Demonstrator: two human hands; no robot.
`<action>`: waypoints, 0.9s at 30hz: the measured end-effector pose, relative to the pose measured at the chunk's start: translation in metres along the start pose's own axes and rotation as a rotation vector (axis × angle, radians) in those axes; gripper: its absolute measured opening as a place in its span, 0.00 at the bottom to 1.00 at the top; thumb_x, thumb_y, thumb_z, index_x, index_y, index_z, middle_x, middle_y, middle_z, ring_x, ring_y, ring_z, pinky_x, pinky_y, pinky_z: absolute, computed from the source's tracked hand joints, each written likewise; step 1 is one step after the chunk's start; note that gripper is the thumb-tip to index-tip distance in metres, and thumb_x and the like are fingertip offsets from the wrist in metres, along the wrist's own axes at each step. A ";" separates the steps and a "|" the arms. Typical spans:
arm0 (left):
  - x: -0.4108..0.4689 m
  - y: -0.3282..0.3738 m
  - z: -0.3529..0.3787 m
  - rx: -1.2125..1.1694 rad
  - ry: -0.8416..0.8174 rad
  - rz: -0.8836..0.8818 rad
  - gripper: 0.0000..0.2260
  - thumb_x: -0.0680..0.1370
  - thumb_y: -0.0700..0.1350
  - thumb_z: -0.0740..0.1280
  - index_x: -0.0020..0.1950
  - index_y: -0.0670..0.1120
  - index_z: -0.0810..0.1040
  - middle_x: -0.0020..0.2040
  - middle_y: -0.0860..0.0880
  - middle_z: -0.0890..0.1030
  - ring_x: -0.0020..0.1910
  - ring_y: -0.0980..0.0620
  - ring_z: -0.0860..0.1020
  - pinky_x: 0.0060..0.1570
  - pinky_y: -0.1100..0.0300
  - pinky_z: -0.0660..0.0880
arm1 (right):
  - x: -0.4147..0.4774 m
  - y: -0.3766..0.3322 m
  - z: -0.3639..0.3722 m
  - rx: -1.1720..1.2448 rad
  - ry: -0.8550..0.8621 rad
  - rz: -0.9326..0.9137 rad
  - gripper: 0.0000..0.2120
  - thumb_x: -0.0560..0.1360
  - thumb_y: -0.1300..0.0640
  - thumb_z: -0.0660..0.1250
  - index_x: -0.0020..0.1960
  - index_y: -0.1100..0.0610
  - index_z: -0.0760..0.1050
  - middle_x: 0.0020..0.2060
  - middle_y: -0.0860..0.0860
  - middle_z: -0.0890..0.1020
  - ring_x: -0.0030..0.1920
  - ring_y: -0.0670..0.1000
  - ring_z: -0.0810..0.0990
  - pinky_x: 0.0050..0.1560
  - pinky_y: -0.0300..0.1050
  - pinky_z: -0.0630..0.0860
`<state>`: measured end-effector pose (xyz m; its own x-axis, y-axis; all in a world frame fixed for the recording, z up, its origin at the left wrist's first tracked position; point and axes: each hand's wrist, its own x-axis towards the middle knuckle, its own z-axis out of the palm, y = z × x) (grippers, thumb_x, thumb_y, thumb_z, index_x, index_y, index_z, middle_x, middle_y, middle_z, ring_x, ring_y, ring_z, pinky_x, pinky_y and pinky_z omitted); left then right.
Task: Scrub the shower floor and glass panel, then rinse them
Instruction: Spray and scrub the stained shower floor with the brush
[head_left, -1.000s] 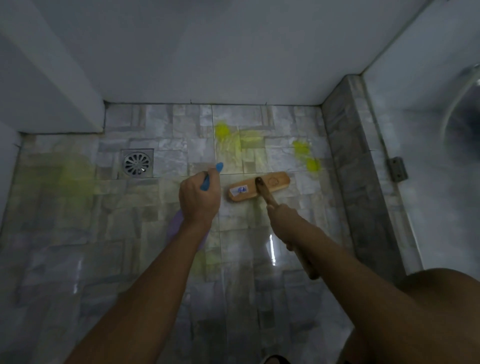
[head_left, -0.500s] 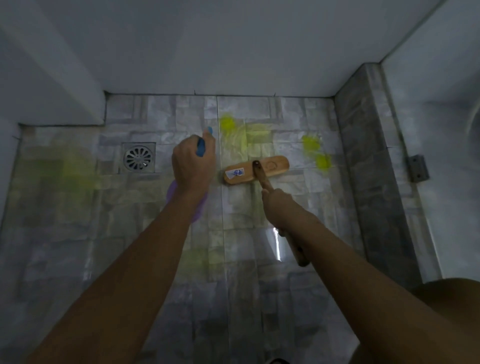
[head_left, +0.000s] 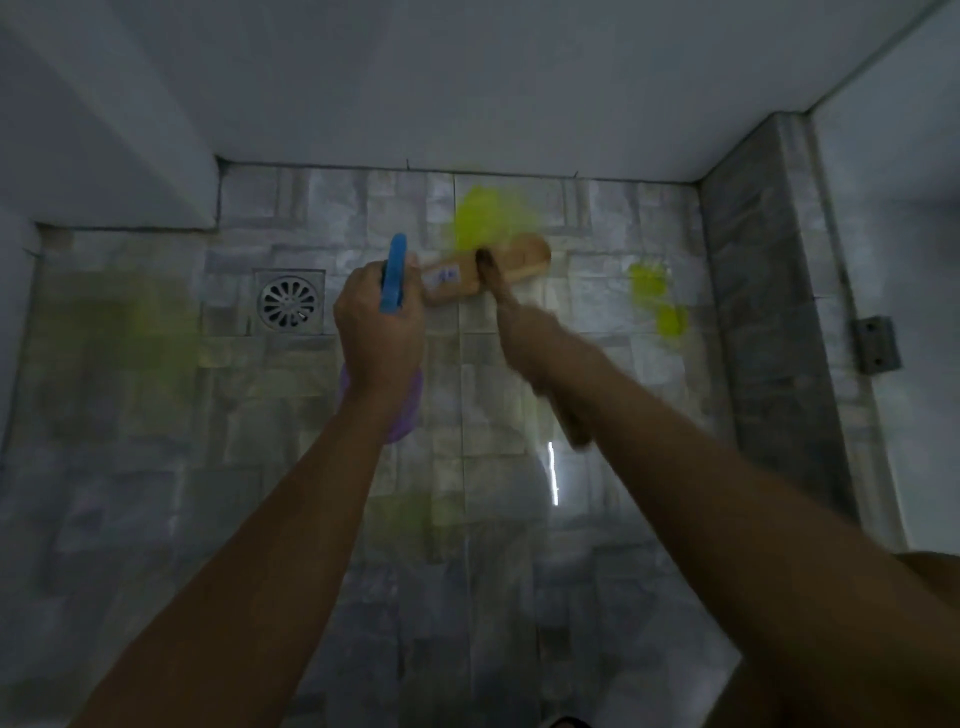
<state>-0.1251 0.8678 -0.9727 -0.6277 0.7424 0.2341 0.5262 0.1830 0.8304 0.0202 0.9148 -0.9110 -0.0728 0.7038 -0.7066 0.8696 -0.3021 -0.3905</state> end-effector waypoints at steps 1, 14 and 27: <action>0.000 0.001 0.000 -0.005 0.005 0.004 0.18 0.82 0.51 0.64 0.37 0.40 0.74 0.32 0.45 0.72 0.30 0.51 0.69 0.32 0.58 0.65 | -0.015 0.017 0.009 -0.033 -0.036 0.023 0.18 0.84 0.58 0.50 0.70 0.63 0.66 0.59 0.63 0.77 0.54 0.62 0.78 0.52 0.54 0.76; 0.000 -0.001 -0.008 -0.045 0.072 0.029 0.15 0.82 0.47 0.65 0.37 0.43 0.73 0.31 0.49 0.70 0.30 0.53 0.68 0.33 0.65 0.63 | 0.055 -0.064 -0.021 0.121 0.032 -0.076 0.16 0.84 0.58 0.49 0.63 0.62 0.71 0.50 0.62 0.77 0.40 0.55 0.76 0.39 0.47 0.74; 0.007 -0.008 -0.011 -0.049 0.023 0.005 0.17 0.82 0.48 0.65 0.36 0.41 0.75 0.30 0.45 0.74 0.29 0.52 0.70 0.32 0.62 0.65 | 0.022 -0.038 -0.013 -0.013 0.016 -0.016 0.18 0.84 0.55 0.48 0.67 0.62 0.69 0.59 0.63 0.77 0.39 0.55 0.77 0.39 0.48 0.76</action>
<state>-0.1398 0.8640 -0.9717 -0.6383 0.7282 0.2495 0.5011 0.1471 0.8528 -0.0082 0.9499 -0.9038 -0.0792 0.7186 -0.6908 0.8745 -0.2826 -0.3943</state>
